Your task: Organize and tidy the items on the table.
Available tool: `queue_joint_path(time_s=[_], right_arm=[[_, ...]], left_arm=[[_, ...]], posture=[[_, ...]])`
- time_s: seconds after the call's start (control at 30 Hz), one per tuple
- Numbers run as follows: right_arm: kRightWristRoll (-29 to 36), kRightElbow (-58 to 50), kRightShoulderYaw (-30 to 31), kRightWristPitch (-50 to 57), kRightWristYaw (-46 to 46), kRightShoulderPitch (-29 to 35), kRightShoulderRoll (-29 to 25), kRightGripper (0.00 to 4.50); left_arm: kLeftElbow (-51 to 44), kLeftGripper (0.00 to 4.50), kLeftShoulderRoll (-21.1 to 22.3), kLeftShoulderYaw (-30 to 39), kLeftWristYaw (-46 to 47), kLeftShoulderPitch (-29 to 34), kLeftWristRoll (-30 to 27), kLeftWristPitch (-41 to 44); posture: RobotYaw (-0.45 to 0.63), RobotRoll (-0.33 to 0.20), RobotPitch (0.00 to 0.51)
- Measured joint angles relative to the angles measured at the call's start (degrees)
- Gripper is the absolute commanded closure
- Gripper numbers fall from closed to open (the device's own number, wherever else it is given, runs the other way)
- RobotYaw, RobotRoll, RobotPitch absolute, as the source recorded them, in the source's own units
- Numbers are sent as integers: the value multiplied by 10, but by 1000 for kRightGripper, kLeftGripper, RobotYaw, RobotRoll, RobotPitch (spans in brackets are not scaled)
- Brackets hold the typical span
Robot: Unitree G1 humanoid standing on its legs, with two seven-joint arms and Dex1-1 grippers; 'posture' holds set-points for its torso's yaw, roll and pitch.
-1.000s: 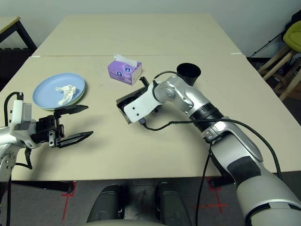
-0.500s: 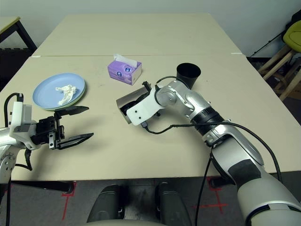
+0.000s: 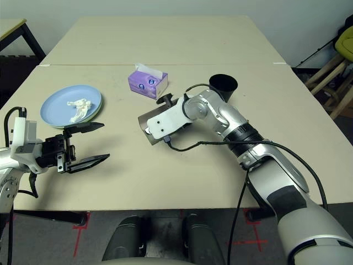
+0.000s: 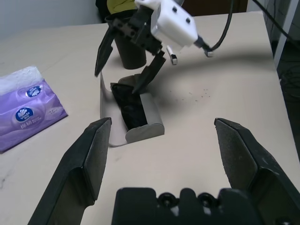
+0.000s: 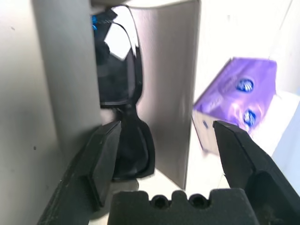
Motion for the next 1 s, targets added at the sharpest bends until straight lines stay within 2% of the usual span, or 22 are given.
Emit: queue_joint_path(time_s=[0.3, 0.43, 0.73, 1.0], right_arm=[[97, -60, -98, 153, 26, -2, -4, 33], [153, -92, -155, 238, 23, 19, -3, 33], [269, -220, -241, 358, 10, 153, -22, 33], [354, -271, -294, 360, -16, 261, -27, 33]], left_arm=[[21, 0, -13, -5, 5, -28, 3, -1], [20, 0, -20, -5, 21, -33, 3, 6], [20, 0, -27, -6, 41, -47, 3, 17], [1, 0, -42, -6, 79, -69, -6, 66]], posture=[[77, 0, 91], [71, 0, 88], [53, 0, 84], [47, 0, 77]])
